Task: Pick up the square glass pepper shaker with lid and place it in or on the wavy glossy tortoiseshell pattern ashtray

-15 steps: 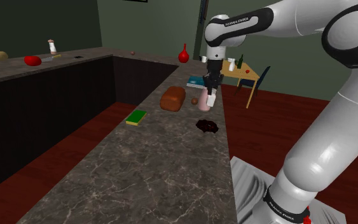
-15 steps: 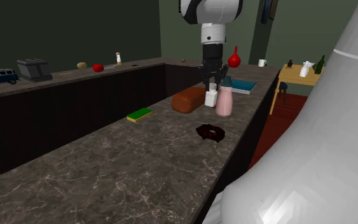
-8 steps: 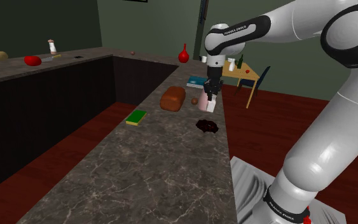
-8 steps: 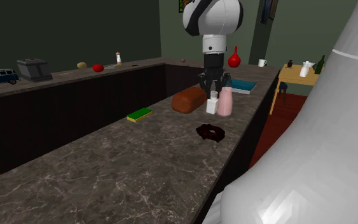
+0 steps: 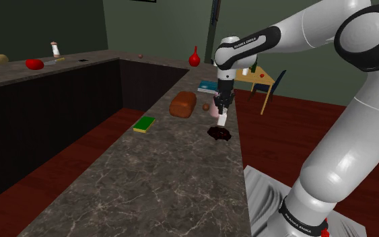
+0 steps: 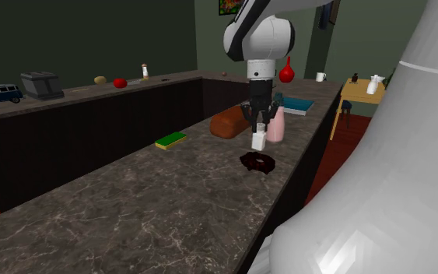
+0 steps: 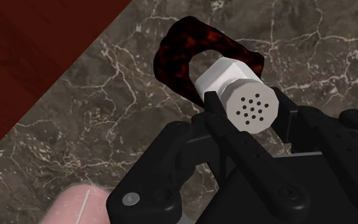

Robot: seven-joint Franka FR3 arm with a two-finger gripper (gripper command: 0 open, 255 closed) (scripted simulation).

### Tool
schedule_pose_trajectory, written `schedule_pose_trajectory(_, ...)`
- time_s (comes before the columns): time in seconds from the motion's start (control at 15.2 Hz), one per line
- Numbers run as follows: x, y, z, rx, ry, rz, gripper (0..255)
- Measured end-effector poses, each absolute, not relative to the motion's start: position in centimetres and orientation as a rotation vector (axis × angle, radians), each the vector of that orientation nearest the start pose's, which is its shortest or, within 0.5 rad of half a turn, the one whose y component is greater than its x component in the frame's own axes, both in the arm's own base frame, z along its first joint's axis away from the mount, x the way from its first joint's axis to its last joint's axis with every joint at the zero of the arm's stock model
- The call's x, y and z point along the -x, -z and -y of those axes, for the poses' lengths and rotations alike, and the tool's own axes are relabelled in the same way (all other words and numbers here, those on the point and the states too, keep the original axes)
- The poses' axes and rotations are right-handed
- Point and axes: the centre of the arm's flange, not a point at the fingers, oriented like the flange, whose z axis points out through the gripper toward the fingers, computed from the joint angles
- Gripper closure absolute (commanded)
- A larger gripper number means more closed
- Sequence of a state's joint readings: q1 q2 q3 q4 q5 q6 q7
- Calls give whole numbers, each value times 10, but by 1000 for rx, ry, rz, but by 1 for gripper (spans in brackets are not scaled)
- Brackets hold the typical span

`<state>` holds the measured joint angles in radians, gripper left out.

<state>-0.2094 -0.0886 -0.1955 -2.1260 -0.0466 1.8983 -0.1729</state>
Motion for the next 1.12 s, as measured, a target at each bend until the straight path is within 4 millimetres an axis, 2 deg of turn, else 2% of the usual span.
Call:
schedule_pose_trajectory(0.33,-464,-413,204,3101,-222,-330,255)
schedule_pose_trajectory(0.73,-464,-411,204,3101,-221,-330,255)
schedule_pose_trajectory(0.79,-464,-411,204,3101,-221,-330,0)
schedule_pose_trajectory(1.12,-464,-411,204,3101,-221,-330,0)
